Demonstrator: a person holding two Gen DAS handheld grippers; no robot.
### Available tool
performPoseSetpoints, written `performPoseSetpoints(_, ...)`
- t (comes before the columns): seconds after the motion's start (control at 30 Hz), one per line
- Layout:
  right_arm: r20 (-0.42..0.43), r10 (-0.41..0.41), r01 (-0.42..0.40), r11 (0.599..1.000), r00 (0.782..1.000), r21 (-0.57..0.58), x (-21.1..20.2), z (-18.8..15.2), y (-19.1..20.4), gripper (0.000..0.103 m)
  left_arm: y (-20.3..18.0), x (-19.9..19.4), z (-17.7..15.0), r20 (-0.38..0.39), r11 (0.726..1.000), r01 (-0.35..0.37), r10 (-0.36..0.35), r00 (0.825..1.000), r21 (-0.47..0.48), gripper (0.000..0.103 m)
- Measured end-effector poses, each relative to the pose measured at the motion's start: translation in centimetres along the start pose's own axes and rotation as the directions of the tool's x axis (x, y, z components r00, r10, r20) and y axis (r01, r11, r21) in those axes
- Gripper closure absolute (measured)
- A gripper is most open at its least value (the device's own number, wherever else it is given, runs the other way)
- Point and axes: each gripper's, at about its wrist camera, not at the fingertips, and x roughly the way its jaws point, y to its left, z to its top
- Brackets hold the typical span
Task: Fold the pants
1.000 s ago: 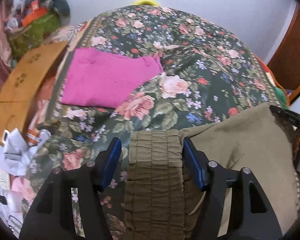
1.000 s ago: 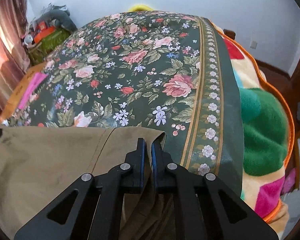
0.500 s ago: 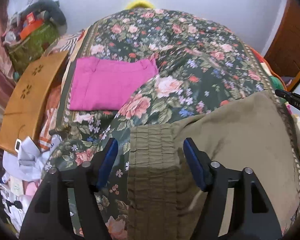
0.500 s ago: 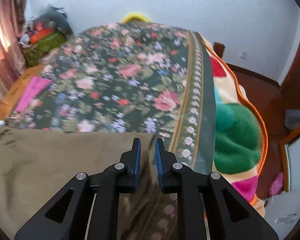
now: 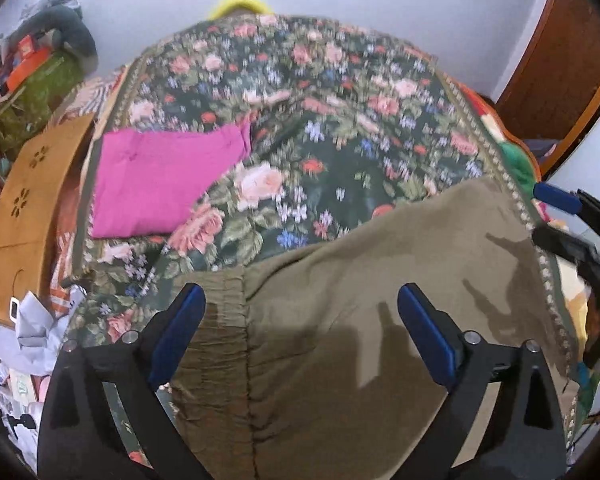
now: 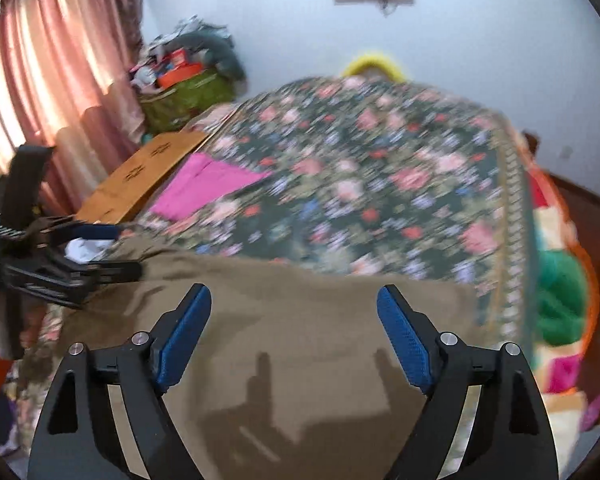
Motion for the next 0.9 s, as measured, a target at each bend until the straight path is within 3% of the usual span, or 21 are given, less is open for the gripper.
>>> performPoseSetpoints(0.1,-0.084,0.079,-0.073,0.995,0.993,0.068,2.9,-1.1,0.4,0.020,0.0,2.2,-0.6,-0.091,0.999,0.040,-0.039,0.995,0.010,0.005)
performPoseSetpoints(0.17,-0.153,0.117,-0.097,0.987,0.981,0.130,4.8,-2.4,0.3,0.020,-0.4,3.2,-1.3,-0.122,0.999,0.014,-0.009,0.992,0.046,0.005)
performPoseSetpoints(0.3,-0.275,0.150,-0.109,0.981,0.950,0.159,7.0,-4.8,0.6,0.020,-1.7,3.3,-2.6,-0.104,0.988,-0.049,0.065,0.992,0.148,0.004)
performPoseSetpoints(0.6,-0.303,0.093,-0.071,0.994,0.948,0.083,4.3,-6.9,1.1,0.020,-1.8,2.2,-4.5,-0.080,0.987,-0.072,0.084,0.993,0.146,0.004)
performPoseSetpoints(0.9,-0.264,0.044,-0.020,0.995,0.964,0.095,0.5,-9.3,0.9,0.019,-1.5,-0.4,-7.3,-0.068,0.989,-0.076,0.084,0.994,0.124,0.004)
